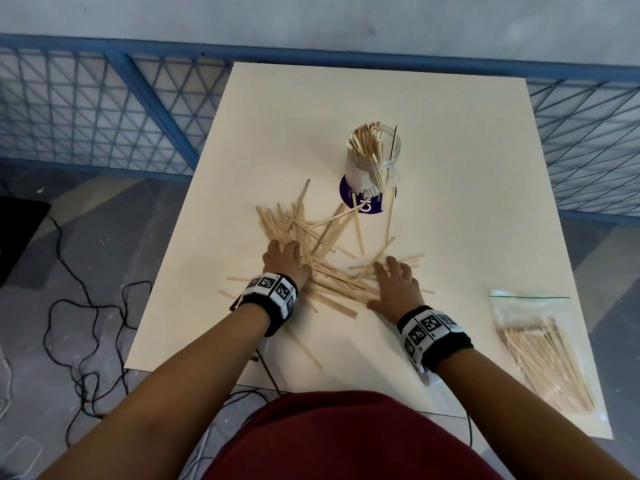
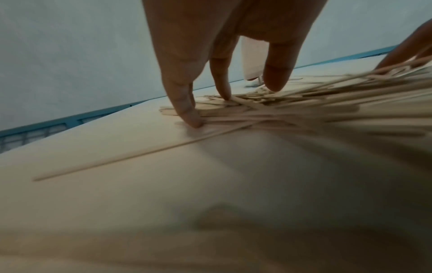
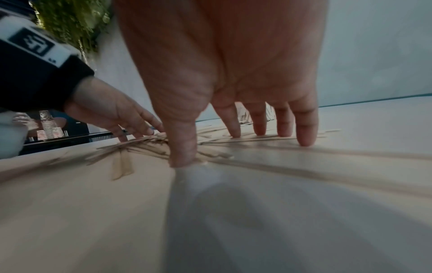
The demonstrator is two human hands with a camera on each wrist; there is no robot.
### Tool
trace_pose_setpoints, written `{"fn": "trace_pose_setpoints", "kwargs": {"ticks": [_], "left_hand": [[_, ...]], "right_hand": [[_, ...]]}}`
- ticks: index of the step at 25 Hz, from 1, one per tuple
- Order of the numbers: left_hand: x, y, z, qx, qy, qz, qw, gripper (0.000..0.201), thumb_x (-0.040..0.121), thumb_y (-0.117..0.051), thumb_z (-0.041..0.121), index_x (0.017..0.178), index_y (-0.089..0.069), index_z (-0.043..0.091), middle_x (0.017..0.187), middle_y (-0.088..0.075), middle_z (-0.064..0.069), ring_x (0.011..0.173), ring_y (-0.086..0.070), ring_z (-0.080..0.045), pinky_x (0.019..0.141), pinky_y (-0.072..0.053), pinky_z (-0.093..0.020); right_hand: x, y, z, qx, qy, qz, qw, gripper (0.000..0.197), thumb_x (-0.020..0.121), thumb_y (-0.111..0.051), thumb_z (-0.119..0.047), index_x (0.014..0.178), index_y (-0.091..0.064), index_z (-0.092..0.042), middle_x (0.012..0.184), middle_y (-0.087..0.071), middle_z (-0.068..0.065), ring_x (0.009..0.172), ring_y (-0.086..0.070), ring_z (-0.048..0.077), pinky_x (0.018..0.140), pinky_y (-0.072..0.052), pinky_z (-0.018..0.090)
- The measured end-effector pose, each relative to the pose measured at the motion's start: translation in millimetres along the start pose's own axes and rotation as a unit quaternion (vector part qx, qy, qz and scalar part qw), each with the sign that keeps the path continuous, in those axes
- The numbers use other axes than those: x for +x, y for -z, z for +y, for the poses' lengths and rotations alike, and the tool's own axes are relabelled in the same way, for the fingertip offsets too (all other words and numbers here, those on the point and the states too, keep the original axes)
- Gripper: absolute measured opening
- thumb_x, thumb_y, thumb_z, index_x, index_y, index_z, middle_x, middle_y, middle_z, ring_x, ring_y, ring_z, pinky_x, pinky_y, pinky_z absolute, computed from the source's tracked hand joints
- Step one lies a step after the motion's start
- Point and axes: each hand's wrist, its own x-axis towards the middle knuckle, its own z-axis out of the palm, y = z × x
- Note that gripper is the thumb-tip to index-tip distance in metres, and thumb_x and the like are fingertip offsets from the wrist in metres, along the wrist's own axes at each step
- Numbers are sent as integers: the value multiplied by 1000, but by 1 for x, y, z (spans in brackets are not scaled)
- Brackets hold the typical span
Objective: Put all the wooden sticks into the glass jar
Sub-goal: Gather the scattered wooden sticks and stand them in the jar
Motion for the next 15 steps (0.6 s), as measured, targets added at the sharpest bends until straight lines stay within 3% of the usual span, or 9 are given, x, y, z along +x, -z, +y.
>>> {"fn": "trace_pose_setpoints", "kwargs": {"ticks": [3, 5, 6, 8, 10, 13, 15], "left_hand": [[-2, -6, 15, -39, -39, -35, 998, 50, 83, -61, 20, 131, -47, 15, 150, -22, -14, 135, -31, -32, 110, -31, -34], [-2, -2, 20, -60, -70, -52, 994, 42, 81, -63, 17, 122, -55, 12, 141, -39, -12, 123, -47, -28, 98, -37, -26], [-9, -3, 11, -68, -76, -64, 993, 39, 80, -65, 17, 118, -58, 12, 135, -46, -10, 117, -51, -25, 93, -39, -24], [-11, 5, 3, -38, -107, -107, 988, 42, 75, -72, 19, 115, -59, 15, 127, -52, -5, 110, -54, -21, 91, -39, -24], [-12, 10, -13, 85, -116, -159, 977, 58, 64, -80, 30, 116, -54, 26, 126, -50, 0, 114, -51, -19, 96, -42, -29], [-13, 15, -38, 281, -93, -175, 939, 79, 57, -81, 35, 124, -40, 35, 132, -35, 0, 125, -37, -24, 102, -42, -39], [-14, 20, -54, 293, -87, -161, 939, 79, 59, -80, 31, 125, -36, 33, 133, -31, -2, 124, -35, -26, 100, -42, -41]], "right_hand": [[4, 6, -4, 34, -2, 49, 998, 64, 83, -56, -22, 140, -27, -17, 151, -21, 9, 133, -26, 34, 107, -31, 46], [5, 8, -7, 47, -8, 67, 997, 61, 80, -52, -19, 137, -31, -18, 147, -27, 8, 129, -30, 33, 105, -32, 47], [0, 1, -11, 42, -2, 59, 997, 63, 80, -54, -26, 137, -30, -18, 147, -28, 8, 129, -30, 33, 105, -32, 47], [-1, -3, -14, 15, 15, 69, 997, 78, 74, -59, -51, 139, -26, -20, 148, -27, 7, 132, -28, 32, 106, -31, 49], [-1, -6, -18, -22, 37, 40, 998, 104, 62, -61, -69, 143, -17, -20, 153, -19, 8, 139, -19, 33, 112, -23, 54], [2, -10, -21, -84, 42, -15, 995, 129, 53, -62, -77, 146, 5, -18, 158, 5, 11, 145, 2, 35, 116, -8, 57], [2, -14, -22, -96, 45, -32, 994, 132, 54, -64, -75, 146, 12, -17, 157, 14, 12, 144, 9, 36, 117, -5, 57]]}}
